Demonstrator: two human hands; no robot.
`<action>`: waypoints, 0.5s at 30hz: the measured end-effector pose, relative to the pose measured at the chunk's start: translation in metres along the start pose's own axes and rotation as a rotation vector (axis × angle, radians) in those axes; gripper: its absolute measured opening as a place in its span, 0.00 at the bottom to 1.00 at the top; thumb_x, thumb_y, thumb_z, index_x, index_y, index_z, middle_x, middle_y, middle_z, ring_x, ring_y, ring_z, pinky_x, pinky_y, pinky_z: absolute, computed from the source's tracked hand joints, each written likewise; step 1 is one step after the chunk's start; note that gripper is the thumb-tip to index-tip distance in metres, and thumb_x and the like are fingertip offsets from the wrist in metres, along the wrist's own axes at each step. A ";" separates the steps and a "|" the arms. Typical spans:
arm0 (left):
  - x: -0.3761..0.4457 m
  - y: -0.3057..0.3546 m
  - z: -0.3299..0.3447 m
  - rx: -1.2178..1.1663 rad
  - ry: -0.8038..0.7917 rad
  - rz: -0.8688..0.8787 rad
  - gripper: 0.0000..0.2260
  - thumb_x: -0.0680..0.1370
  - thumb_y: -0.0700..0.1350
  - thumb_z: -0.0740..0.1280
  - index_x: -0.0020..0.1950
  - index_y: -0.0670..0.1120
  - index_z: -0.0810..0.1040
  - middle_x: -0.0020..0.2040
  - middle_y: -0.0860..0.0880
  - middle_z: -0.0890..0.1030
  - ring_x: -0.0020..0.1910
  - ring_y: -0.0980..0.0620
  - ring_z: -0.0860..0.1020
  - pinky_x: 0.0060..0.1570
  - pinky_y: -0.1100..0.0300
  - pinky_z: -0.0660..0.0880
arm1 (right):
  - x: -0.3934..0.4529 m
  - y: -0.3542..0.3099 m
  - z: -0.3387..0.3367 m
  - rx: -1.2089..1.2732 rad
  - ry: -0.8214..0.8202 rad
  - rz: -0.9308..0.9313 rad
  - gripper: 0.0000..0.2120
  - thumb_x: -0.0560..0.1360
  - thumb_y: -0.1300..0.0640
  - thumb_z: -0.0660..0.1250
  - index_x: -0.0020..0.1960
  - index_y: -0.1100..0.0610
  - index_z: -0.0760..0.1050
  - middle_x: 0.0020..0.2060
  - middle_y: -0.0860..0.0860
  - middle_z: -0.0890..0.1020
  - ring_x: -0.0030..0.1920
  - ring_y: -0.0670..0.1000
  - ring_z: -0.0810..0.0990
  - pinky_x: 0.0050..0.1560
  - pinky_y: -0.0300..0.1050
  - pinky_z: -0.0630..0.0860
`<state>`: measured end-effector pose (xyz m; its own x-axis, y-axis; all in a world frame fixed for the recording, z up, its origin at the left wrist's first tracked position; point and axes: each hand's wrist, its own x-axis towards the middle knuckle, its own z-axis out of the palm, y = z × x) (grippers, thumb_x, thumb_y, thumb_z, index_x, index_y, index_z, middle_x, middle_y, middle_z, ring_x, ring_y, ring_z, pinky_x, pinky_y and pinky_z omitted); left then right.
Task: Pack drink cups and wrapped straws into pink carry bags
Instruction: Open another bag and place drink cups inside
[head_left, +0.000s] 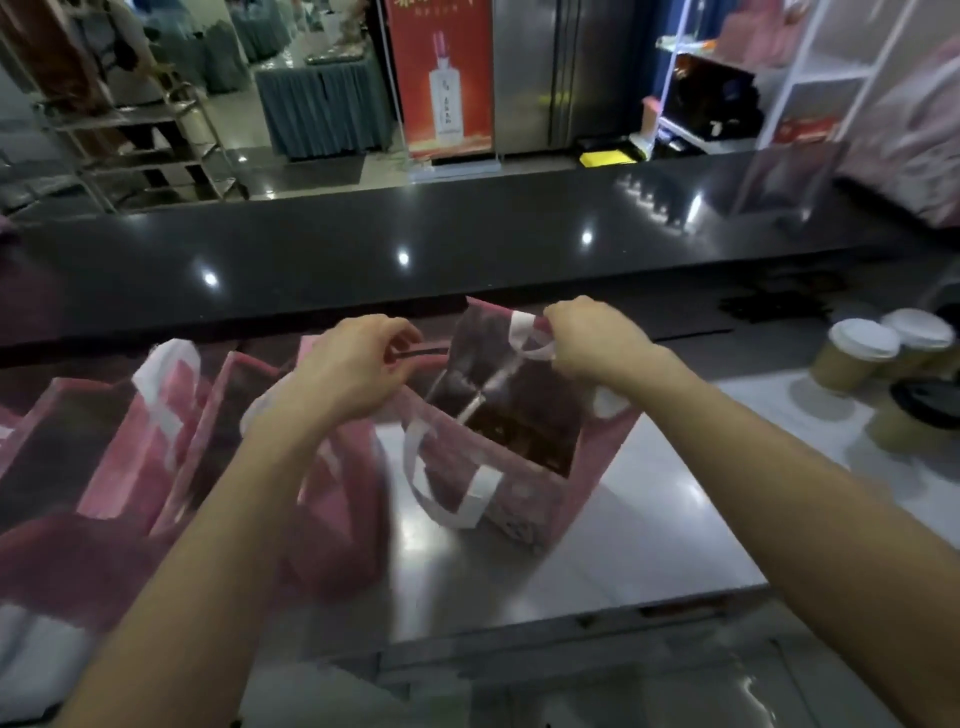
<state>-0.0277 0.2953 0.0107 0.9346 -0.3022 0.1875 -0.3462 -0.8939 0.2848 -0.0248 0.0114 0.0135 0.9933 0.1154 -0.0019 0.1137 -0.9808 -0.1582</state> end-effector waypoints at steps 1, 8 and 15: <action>0.009 0.009 0.006 -0.002 -0.003 0.039 0.13 0.82 0.53 0.74 0.66 0.53 0.84 0.55 0.55 0.85 0.52 0.52 0.83 0.57 0.48 0.82 | -0.002 0.020 -0.005 0.005 0.003 0.012 0.07 0.79 0.50 0.72 0.49 0.53 0.77 0.46 0.54 0.82 0.37 0.51 0.76 0.34 0.47 0.69; 0.070 0.094 0.057 -0.073 -0.078 0.216 0.14 0.82 0.52 0.74 0.68 0.54 0.84 0.51 0.59 0.81 0.49 0.56 0.82 0.57 0.51 0.83 | 0.001 0.154 -0.032 0.022 -0.073 0.138 0.09 0.70 0.42 0.73 0.43 0.47 0.83 0.39 0.49 0.84 0.38 0.52 0.82 0.34 0.48 0.78; 0.130 0.189 0.115 -0.117 -0.106 0.227 0.12 0.82 0.51 0.74 0.66 0.55 0.84 0.52 0.58 0.84 0.50 0.57 0.83 0.57 0.50 0.84 | 0.049 0.275 -0.047 0.011 -0.151 0.062 0.18 0.71 0.58 0.69 0.38 0.33 0.82 0.41 0.45 0.84 0.40 0.52 0.85 0.37 0.51 0.84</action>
<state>0.0379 0.0493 -0.0196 0.8333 -0.5288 0.1611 -0.5489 -0.7569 0.3546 0.0559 -0.2598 0.0158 0.9841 0.0779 -0.1599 0.0514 -0.9852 -0.1636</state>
